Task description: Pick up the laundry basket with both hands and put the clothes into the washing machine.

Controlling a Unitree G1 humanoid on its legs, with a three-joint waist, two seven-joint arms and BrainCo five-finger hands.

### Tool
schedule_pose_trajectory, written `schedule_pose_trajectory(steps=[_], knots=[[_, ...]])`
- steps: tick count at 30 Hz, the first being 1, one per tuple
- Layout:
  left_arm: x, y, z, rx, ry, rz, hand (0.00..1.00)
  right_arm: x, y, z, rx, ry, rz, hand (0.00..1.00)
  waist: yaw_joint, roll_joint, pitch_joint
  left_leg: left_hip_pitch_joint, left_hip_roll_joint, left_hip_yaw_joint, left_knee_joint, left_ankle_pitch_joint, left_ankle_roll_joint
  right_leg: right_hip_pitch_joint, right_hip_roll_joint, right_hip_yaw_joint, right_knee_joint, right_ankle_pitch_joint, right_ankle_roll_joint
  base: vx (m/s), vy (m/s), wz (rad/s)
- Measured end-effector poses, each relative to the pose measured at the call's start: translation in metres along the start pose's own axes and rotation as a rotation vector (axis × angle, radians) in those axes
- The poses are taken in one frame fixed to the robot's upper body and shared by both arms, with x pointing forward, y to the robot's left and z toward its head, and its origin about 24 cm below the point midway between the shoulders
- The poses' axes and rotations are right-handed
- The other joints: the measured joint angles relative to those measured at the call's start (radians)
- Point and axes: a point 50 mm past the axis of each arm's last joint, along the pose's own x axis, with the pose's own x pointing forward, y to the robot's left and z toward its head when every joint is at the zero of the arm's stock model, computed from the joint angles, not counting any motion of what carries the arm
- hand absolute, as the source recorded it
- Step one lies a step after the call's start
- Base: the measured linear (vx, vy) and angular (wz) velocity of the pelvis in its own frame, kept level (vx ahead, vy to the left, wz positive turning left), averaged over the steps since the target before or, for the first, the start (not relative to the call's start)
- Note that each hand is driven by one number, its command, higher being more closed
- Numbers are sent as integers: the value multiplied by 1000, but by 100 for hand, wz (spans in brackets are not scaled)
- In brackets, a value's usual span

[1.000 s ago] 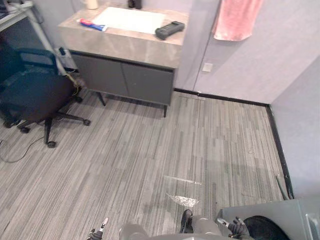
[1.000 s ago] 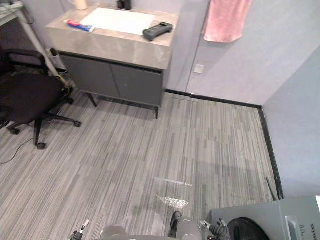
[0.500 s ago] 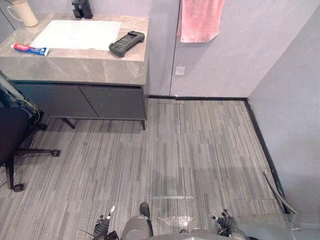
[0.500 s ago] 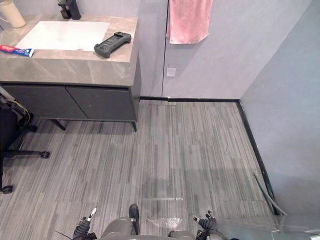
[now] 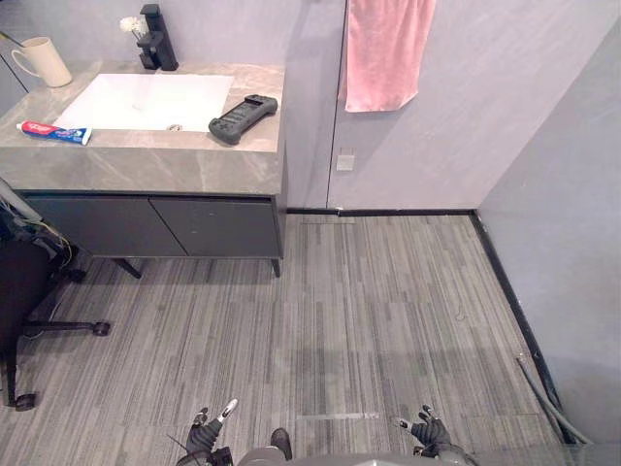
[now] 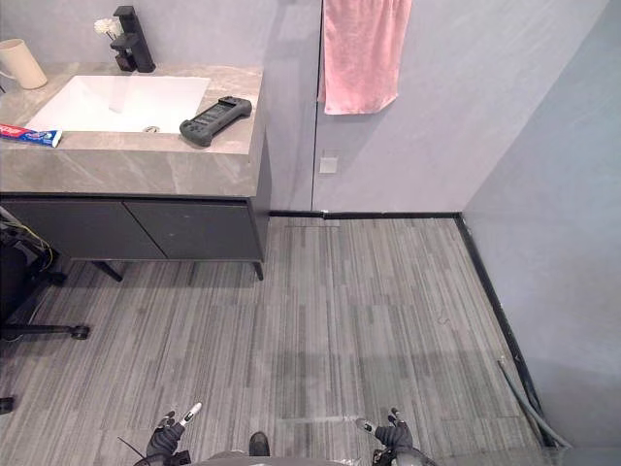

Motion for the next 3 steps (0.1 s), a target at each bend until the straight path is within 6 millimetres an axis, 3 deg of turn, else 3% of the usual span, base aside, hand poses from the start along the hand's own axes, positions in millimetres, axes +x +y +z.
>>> schedule_pose_trajectory(steps=[3], knots=[[0, -4, 0, -8, 2, -8, 0, -1, -3, -5, 5, 15, -9, 0, -4, 4, -1, 8, 2, -8, -35, 24, -6, 6, 10, 0, -23, 7, -2, -2, -59, 3]])
